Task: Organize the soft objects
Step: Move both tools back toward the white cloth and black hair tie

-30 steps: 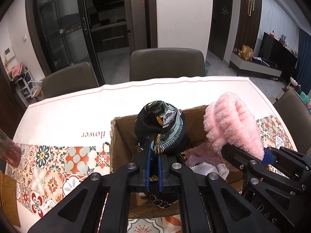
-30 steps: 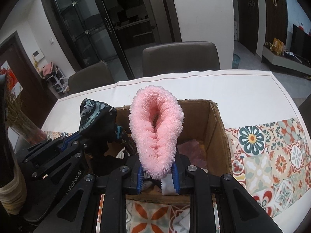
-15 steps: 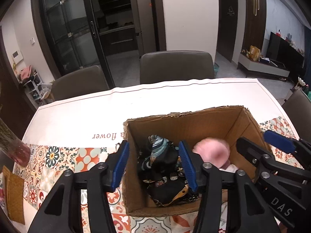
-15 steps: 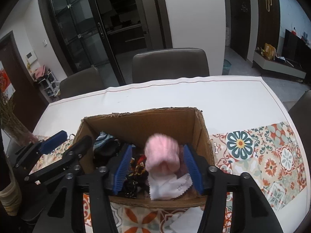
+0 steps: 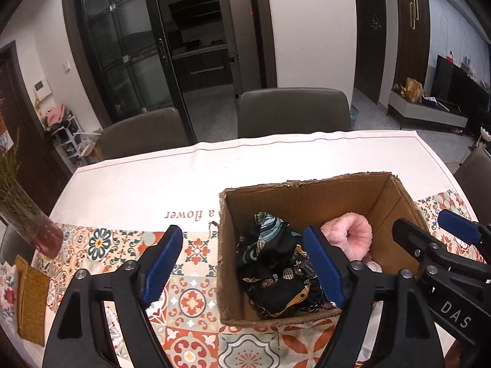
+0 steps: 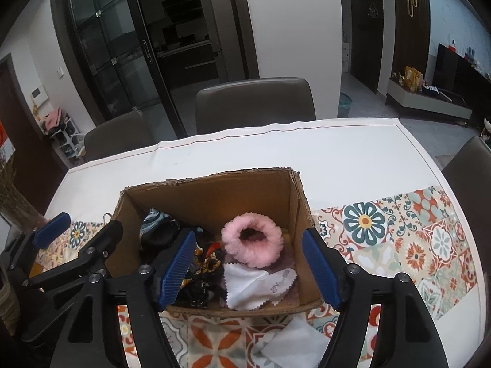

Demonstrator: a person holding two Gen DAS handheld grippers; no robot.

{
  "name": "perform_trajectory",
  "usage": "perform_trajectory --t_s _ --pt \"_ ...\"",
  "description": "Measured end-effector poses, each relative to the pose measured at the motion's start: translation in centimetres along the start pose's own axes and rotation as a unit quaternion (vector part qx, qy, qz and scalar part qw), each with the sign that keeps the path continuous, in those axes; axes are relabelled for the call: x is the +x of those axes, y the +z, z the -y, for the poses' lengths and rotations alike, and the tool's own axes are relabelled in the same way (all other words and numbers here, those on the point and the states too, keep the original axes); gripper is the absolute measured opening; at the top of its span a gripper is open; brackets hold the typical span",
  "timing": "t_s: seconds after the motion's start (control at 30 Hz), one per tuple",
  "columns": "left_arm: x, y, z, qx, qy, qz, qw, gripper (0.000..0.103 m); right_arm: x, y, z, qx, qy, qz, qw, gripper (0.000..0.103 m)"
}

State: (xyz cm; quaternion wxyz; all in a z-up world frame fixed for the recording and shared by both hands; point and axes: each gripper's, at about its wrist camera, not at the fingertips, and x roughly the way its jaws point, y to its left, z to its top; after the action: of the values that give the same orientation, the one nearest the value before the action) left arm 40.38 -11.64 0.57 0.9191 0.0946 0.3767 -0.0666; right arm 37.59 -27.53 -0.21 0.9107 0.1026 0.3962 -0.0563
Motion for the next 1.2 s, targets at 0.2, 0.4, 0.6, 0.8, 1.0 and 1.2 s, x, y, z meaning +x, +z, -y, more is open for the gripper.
perform_trajectory --t_s 0.2,0.4,0.6,0.8,1.0,1.2 --pt "-1.9 -0.5 -0.2 -0.006 0.003 0.013 0.9999 0.089 -1.9 -0.2 0.2 0.0 -0.008 0.011 1.0 0.076" --pt "-4.2 -1.1 -0.3 -0.018 0.002 0.026 0.9995 0.093 -4.1 -0.8 0.4 0.003 -0.015 0.021 1.0 0.078" --pt "-6.4 -2.3 -0.2 -0.02 -0.002 0.034 0.9992 0.099 -6.6 -1.6 0.7 0.0 -0.031 0.034 0.999 0.081" --pt "-8.8 -3.2 -0.4 -0.03 0.003 0.051 0.9982 0.103 -9.0 -2.6 1.2 0.005 -0.045 0.045 0.998 0.081" --pt "-10.5 -4.5 -0.3 -0.037 -0.001 0.056 0.9978 0.103 -11.1 -3.9 1.6 0.004 -0.054 0.053 0.997 0.081" --pt "-11.7 -6.0 1.1 -0.03 -0.009 0.059 0.9977 0.103 -12.5 -5.4 2.8 0.012 -0.064 0.055 0.996 0.081"
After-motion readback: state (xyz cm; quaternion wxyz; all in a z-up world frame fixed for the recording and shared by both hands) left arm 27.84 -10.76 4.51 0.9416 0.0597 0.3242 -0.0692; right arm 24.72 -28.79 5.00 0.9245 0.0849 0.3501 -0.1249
